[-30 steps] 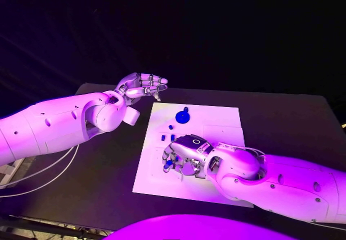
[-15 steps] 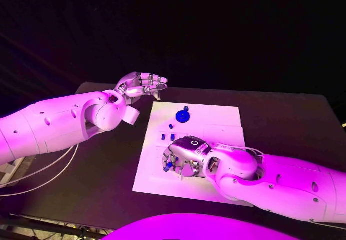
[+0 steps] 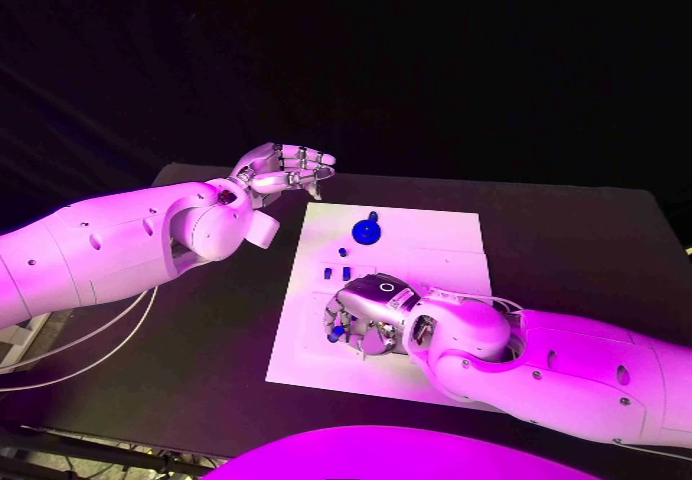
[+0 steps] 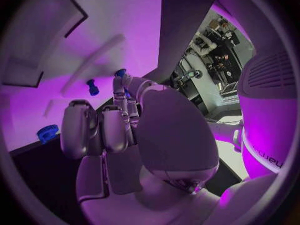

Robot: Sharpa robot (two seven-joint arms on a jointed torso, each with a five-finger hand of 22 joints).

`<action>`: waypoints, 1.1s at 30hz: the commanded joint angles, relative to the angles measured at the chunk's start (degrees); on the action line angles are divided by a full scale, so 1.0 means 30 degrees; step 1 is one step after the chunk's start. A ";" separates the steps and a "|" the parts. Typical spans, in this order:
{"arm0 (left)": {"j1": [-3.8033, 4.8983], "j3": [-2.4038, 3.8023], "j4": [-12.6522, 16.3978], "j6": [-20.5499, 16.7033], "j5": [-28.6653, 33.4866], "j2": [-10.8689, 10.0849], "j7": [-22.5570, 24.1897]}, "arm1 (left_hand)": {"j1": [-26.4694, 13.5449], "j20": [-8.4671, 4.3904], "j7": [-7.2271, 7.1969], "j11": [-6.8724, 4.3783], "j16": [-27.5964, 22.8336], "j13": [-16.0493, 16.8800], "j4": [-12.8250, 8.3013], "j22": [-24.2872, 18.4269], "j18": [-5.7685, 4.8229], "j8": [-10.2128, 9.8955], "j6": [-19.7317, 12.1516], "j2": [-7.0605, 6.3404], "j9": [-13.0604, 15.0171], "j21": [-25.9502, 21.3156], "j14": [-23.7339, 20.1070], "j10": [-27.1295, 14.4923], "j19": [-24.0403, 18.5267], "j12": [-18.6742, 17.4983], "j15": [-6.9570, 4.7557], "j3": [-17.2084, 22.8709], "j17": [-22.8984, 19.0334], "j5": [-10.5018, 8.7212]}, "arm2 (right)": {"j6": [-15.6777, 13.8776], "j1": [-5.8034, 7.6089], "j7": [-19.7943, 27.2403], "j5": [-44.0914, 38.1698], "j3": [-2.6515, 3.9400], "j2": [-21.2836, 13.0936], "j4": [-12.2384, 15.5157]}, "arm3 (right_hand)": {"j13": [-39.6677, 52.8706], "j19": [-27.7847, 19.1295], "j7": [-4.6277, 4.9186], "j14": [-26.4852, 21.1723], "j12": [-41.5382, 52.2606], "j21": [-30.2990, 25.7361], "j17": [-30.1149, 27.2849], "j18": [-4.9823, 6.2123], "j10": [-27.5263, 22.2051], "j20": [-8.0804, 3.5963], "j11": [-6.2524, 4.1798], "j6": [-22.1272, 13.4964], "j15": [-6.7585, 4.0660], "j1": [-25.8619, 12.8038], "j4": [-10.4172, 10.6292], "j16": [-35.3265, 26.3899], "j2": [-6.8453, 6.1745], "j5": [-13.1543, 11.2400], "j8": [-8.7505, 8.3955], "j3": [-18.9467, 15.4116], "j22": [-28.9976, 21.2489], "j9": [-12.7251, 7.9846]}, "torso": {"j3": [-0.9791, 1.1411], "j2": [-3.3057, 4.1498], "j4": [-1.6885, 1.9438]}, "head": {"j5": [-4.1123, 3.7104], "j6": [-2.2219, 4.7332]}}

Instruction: Assemble the parts on the task board

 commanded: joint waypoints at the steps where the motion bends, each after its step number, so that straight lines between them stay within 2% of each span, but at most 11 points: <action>1: 0.0010 0.0012 0.0044 0.0333 0.0107 0.0016 0.0051 | -0.0148 0.0067 0.0663 -0.0012 -0.0007 -0.0027 0.0054 -0.0031 0.0253 0.0065 -0.0134 0.0025 -0.0021 -0.0064 -0.0022 -0.0136 -0.0028 0.0067 0.0059 -0.0102 -0.0023 -0.0054 | 0.0342 -0.0066 -0.0392 -0.0494 -0.0018 0.0109 0.0005 | 0.0031 -0.0070 0.0135 0.0347 -0.0082 -0.0079 -0.0015 -0.0041 0.0246 -0.0031 -0.0277 0.0063 -0.0093 -0.0109 -0.0062 -0.0078 0.0186 0.0069 0.0304 0.0028 0.3497 0.1259 | 0.0002 0.0003 -0.0007 | 0.0005 -0.0009; 4: 0.0010 0.0012 0.0043 0.0354 0.0107 0.0018 0.0033 | -0.0148 0.0067 0.0663 -0.0012 -0.0007 -0.0027 0.0054 -0.0031 0.0253 0.0065 -0.0134 0.0025 -0.0021 -0.0064 -0.0022 -0.0136 -0.0028 0.0067 0.0059 -0.0102 -0.0023 -0.0054 | 0.0361 -0.0093 -0.0417 -0.0503 -0.0021 0.0203 -0.0029 | 0.0038 -0.0095 0.0181 0.0347 -0.0227 -0.0144 -0.0012 -0.0033 0.0166 -0.0003 -0.0225 -0.0033 -0.0051 -0.0370 -0.0134 -0.0074 0.0095 0.0066 0.0272 0.0043 0.3487 0.1278 | 0.0007 0.0002 -0.0006 | 0.0005 -0.0016; 7: 0.0010 0.0012 0.0042 0.0363 0.0107 0.0015 0.0022 | -0.0148 0.0067 0.0663 -0.0012 -0.0007 -0.0027 0.0054 -0.0031 0.0253 0.0065 -0.0134 0.0025 -0.0021 -0.0064 -0.0022 -0.0136 -0.0028 0.0067 0.0059 -0.0102 -0.0023 -0.0054 | 0.0389 -0.0111 -0.0371 -0.0405 -0.0026 0.0271 -0.0074 | 0.0069 -0.0127 0.0288 0.0357 -0.0459 -0.0237 0.0012 -0.0023 -0.0006 0.0075 -0.0115 -0.0455 0.0047 -0.0896 -0.0141 -0.0048 -0.0165 0.0090 -0.0005 0.0051 0.3470 0.1181 | 0.0002 -0.0004 -0.0009 | 0.0005 -0.0023; 11: 0.0011 0.0012 0.0040 0.0367 0.0106 0.0008 0.0010 | -0.0148 0.0067 0.0663 -0.0012 -0.0007 -0.0027 0.0054 -0.0031 0.0253 0.0065 -0.0134 0.0025 -0.0021 -0.0064 -0.0022 -0.0136 -0.0028 0.0067 0.0059 -0.0102 -0.0023 -0.0054 | 0.0405 -0.0129 -0.0384 -0.0283 -0.0036 0.0336 -0.0149 | 0.0167 -0.0207 0.0381 0.0340 -0.0727 -0.0499 -0.0048 0.0023 -0.0154 0.0194 -0.0014 -0.2023 0.0153 -0.1959 0.0165 -0.0058 -0.0914 0.0192 -0.1104 -0.0093 0.3405 0.0725 | 0.0008 0.0002 -0.0009 | 0.0022 -0.0069; 13: 0.0011 0.0012 0.0042 0.0371 0.0105 0.0005 0.0004 | -0.0148 0.0067 0.0663 -0.0012 -0.0007 -0.0027 0.0054 -0.0031 0.0253 0.0065 -0.0134 0.0025 -0.0021 -0.0064 -0.0022 -0.0136 -0.0028 0.0067 0.0059 -0.0102 -0.0023 -0.0054 | 0.0393 -0.0134 -0.0417 -0.0248 -0.0040 0.0349 -0.0179 | 0.0201 -0.0253 0.0442 0.0330 -0.0881 -0.0671 -0.0069 0.0059 -0.0305 0.0202 -0.0075 -0.3232 0.0101 -0.2204 0.0240 -0.0058 -0.1139 0.0147 -0.1831 -0.0036 0.3364 0.0434 | 0.0007 -0.0003 -0.0009 | 0.0029 -0.0081; 14: 0.0011 0.0012 0.0043 0.0373 0.0105 0.0003 0.0001 | -0.0148 0.0067 0.0663 -0.0012 -0.0007 -0.0027 0.0054 -0.0031 0.0253 0.0065 -0.0134 0.0025 -0.0021 -0.0064 -0.0022 -0.0136 -0.0028 0.0067 0.0059 -0.0102 -0.0023 -0.0054 | 0.0386 -0.0136 -0.0434 -0.0236 -0.0042 0.0352 -0.0193 | 0.0221 -0.0260 0.0388 0.0325 -0.0899 -0.0707 -0.0091 0.0067 -0.0307 0.0183 -0.0120 -0.3456 0.0078 -0.2228 0.0234 -0.0068 -0.1179 0.0150 -0.1962 -0.0005 0.3357 0.0384 | 0.0007 -0.0003 -0.0009 | 0.0029 -0.0081; 18: 0.0012 0.0011 0.0044 0.0374 0.0104 -0.0008 -0.0011 | -0.0148 0.0067 0.0663 -0.0012 -0.0007 -0.0027 0.0054 -0.0031 0.0253 0.0065 -0.0134 0.0025 -0.0021 -0.0064 -0.0022 -0.0136 -0.0028 0.0067 0.0059 -0.0102 -0.0023 -0.0054 | 0.0279 -0.0140 -0.0501 -0.0213 -0.0047 0.0330 -0.0217 | 0.0232 -0.0305 0.0486 0.0311 -0.0995 -0.0863 -0.0137 0.0088 -0.0447 0.0180 -0.0056 -0.3717 0.0105 -0.2351 0.0263 -0.0090 -0.1309 0.0143 -0.2121 -0.0018 0.3320 0.0325 | 0.0004 -0.0006 -0.0015 | 0.0036 -0.0085; 24: 0.0012 0.0011 0.0042 0.0429 0.0096 -0.0020 -0.0061 | -0.0148 0.0067 0.0663 -0.0012 -0.0007 -0.0027 0.0054 -0.0031 0.0253 0.0065 -0.0134 0.0025 -0.0021 -0.0064 -0.0022 -0.0136 -0.0028 0.0067 0.0059 -0.0102 -0.0023 -0.0054 | -0.0033 -0.0142 -0.0545 -0.0208 -0.0052 0.0251 -0.0195 | 0.0281 -0.0325 0.0435 0.0298 -0.1044 -0.0967 -0.0181 0.0102 -0.0520 0.0189 -0.0057 -0.4215 0.0117 -0.2389 0.0245 -0.0110 -0.1386 0.0153 -0.2398 0.0015 0.3298 0.0224 | 0.0013 -0.0005 -0.0009 | 0.0044 -0.0095; 33: 0.0012 0.0011 0.0043 0.0475 0.0082 -0.0042 -0.0113 | -0.0171 0.0075 0.0667 -0.0007 0.0000 -0.0040 0.0062 -0.0050 0.0254 0.0097 -0.0167 0.0025 -0.0025 -0.0096 -0.0034 -0.0169 -0.0026 0.0098 0.0065 -0.0113 -0.0029 -0.0053 | -0.1097 -0.0141 -0.0476 -0.0209 -0.0053 -0.0215 0.0196 | 0.0375 -0.0326 0.0302 0.0282 -0.1069 -0.1052 -0.0237 0.0112 -0.0596 0.0187 -0.0079 -0.4924 0.0104 -0.2489 0.0241 -0.0138 -0.1567 0.0131 -0.2749 -0.0138 0.3284 0.0111 | 0.0022 -0.0004 -0.0006 | 0.0028 -0.0101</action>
